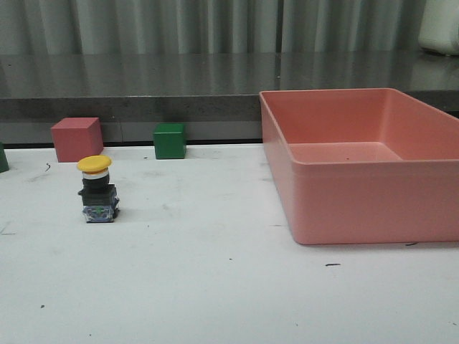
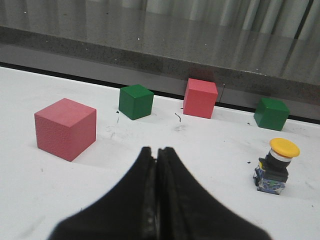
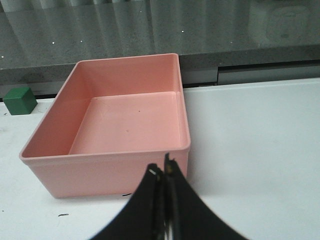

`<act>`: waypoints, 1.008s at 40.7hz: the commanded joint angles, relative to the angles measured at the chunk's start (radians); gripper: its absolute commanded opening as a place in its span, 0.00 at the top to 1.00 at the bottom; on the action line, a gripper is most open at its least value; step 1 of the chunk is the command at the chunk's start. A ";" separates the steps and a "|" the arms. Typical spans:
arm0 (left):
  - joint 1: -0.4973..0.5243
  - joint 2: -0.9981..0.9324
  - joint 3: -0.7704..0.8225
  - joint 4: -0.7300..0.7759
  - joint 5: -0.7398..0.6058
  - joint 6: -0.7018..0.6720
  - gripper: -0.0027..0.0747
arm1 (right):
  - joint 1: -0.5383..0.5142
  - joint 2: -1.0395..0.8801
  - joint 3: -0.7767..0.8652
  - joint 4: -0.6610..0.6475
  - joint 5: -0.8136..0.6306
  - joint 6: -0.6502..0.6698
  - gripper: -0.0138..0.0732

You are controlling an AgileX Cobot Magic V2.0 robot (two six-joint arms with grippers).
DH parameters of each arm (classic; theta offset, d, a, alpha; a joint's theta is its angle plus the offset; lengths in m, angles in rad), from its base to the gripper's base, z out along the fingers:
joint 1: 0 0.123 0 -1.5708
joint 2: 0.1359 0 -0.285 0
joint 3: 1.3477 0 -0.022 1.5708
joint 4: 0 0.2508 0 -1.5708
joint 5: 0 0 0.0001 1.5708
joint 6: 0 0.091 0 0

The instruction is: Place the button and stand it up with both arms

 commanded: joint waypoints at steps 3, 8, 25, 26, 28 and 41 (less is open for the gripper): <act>0.003 -0.022 0.015 0.000 -0.086 -0.010 0.99 | -0.006 0.022 -0.026 -0.013 -0.082 -0.009 0.91; 0.003 -0.022 0.015 0.000 -0.086 -0.010 0.99 | -0.006 0.022 -0.026 -0.013 -0.082 -0.009 0.91; 0.003 -0.022 0.015 0.000 -0.086 -0.010 0.99 | -0.006 0.022 -0.026 -0.013 -0.082 -0.009 0.91; 0.003 -0.022 0.015 0.000 -0.086 -0.010 0.99 | -0.006 0.022 -0.026 -0.013 -0.082 -0.009 0.91; 0.003 -0.022 0.015 0.000 -0.086 -0.010 0.99 | -0.006 0.022 -0.026 -0.013 -0.082 -0.009 0.91; 0.003 -0.022 0.015 0.000 -0.086 -0.010 0.99 | -0.006 0.022 0.049 0.011 -0.181 -0.076 0.91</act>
